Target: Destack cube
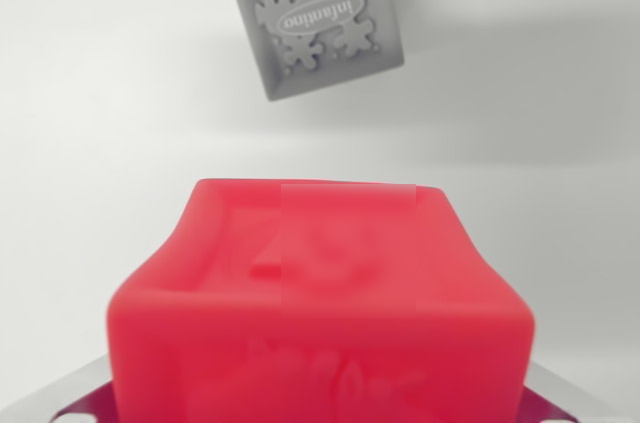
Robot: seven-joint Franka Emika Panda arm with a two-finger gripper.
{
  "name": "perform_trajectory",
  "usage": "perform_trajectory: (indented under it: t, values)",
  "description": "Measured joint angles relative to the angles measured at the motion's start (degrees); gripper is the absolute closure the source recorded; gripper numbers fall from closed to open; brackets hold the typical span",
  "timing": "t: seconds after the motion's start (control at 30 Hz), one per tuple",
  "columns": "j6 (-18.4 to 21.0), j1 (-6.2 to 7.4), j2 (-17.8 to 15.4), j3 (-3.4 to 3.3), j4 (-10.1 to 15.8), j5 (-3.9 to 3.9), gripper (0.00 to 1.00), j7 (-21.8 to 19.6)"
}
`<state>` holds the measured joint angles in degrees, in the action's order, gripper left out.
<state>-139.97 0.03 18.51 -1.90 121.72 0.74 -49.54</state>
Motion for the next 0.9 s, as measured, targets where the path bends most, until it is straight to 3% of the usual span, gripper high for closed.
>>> perform_trajectory:
  t: [0.9]
  values:
    - [-4.62, 0.09, -6.26, -0.03, 10.92, 0.00, 1.00, -13.54]
